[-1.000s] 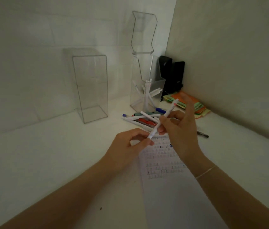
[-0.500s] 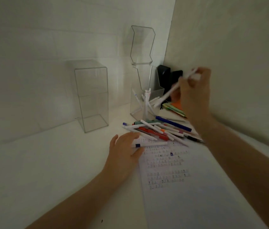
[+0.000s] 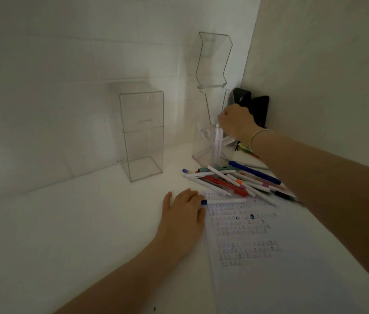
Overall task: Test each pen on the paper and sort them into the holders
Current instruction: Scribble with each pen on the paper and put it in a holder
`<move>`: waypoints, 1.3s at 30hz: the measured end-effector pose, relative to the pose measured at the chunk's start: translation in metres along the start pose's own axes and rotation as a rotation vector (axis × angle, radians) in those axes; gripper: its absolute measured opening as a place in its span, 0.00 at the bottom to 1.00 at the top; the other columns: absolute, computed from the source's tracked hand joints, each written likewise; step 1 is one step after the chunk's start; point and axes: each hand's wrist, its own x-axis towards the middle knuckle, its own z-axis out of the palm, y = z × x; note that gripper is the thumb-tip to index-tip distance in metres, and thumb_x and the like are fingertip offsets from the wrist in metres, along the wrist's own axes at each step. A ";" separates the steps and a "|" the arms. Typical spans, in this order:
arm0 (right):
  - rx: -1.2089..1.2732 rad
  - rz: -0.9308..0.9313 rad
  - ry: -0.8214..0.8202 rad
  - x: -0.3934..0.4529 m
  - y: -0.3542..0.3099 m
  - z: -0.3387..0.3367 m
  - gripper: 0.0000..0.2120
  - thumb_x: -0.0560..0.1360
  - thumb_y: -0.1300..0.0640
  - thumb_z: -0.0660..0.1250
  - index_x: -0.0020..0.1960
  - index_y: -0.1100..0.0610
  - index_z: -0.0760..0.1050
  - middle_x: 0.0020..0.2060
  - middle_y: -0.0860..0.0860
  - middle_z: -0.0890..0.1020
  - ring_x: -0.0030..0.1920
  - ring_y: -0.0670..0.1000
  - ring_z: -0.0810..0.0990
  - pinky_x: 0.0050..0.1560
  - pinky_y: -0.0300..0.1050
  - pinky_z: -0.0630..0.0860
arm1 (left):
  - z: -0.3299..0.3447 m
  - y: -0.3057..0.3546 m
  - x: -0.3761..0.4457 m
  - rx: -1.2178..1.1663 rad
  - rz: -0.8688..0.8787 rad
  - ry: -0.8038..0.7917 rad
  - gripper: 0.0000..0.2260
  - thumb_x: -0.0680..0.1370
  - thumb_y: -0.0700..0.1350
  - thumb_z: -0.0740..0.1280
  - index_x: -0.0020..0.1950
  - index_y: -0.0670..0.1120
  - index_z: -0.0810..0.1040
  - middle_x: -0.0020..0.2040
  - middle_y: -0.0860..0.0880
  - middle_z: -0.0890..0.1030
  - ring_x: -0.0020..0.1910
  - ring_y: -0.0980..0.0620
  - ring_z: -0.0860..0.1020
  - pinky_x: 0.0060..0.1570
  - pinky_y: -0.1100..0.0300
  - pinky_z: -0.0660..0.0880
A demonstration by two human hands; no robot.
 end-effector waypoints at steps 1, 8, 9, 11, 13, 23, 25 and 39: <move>-0.051 -0.006 -0.002 -0.001 0.003 0.002 0.14 0.77 0.59 0.57 0.32 0.58 0.66 0.34 0.55 0.72 0.36 0.53 0.71 0.49 0.47 0.67 | 0.000 0.000 0.000 -0.004 0.000 0.012 0.17 0.82 0.49 0.51 0.70 0.52 0.66 0.72 0.55 0.64 0.72 0.58 0.58 0.72 0.53 0.40; 0.027 -0.272 0.295 -0.030 0.011 -0.018 0.09 0.76 0.60 0.60 0.51 0.63 0.76 0.50 0.58 0.77 0.53 0.57 0.74 0.60 0.51 0.69 | 0.003 -0.004 0.003 -0.053 -0.010 0.086 0.14 0.81 0.46 0.56 0.64 0.53 0.73 0.64 0.56 0.72 0.66 0.58 0.66 0.72 0.53 0.47; 0.064 -0.345 0.356 -0.045 0.012 -0.020 0.07 0.75 0.63 0.60 0.50 0.63 0.75 0.48 0.58 0.77 0.50 0.55 0.74 0.55 0.47 0.71 | 0.003 -0.004 0.004 -0.066 -0.006 0.105 0.12 0.80 0.45 0.57 0.61 0.53 0.75 0.61 0.55 0.73 0.63 0.57 0.68 0.72 0.52 0.50; 0.040 -0.487 0.251 -0.083 0.018 -0.019 0.05 0.75 0.66 0.60 0.46 0.63 0.74 0.41 0.57 0.77 0.42 0.52 0.74 0.44 0.43 0.70 | 0.003 -0.005 0.004 -0.057 0.007 0.137 0.11 0.79 0.45 0.59 0.58 0.54 0.76 0.55 0.55 0.75 0.58 0.55 0.70 0.69 0.52 0.54; -0.178 -0.569 -0.047 -0.118 0.029 -0.009 0.05 0.75 0.63 0.60 0.46 0.60 0.74 0.41 0.54 0.77 0.42 0.53 0.75 0.39 0.41 0.67 | 0.003 -0.005 0.004 -0.038 0.022 0.175 0.10 0.79 0.45 0.59 0.56 0.54 0.77 0.52 0.54 0.75 0.54 0.54 0.71 0.68 0.52 0.57; -0.447 -0.254 -0.331 -0.155 0.048 -0.016 0.14 0.74 0.38 0.63 0.54 0.44 0.78 0.48 0.44 0.80 0.46 0.46 0.77 0.45 0.41 0.74 | -0.002 0.008 0.000 -0.221 0.138 0.091 0.11 0.81 0.49 0.53 0.59 0.48 0.71 0.52 0.51 0.75 0.45 0.56 0.72 0.47 0.65 0.67; -0.371 -0.199 -0.266 -0.147 0.048 -0.027 0.16 0.66 0.36 0.69 0.47 0.45 0.81 0.41 0.45 0.82 0.41 0.45 0.78 0.43 0.43 0.77 | -0.004 0.012 -0.002 -0.212 0.119 0.030 0.13 0.81 0.52 0.51 0.60 0.49 0.69 0.49 0.54 0.73 0.43 0.59 0.71 0.44 0.68 0.64; 0.964 0.115 -0.520 -0.168 0.043 0.021 0.10 0.78 0.58 0.63 0.43 0.64 0.77 0.33 0.62 0.76 0.28 0.55 0.75 0.29 0.46 0.75 | -0.015 0.009 -0.005 -0.433 0.234 0.054 0.15 0.80 0.53 0.52 0.57 0.48 0.73 0.44 0.54 0.78 0.41 0.60 0.75 0.42 0.73 0.69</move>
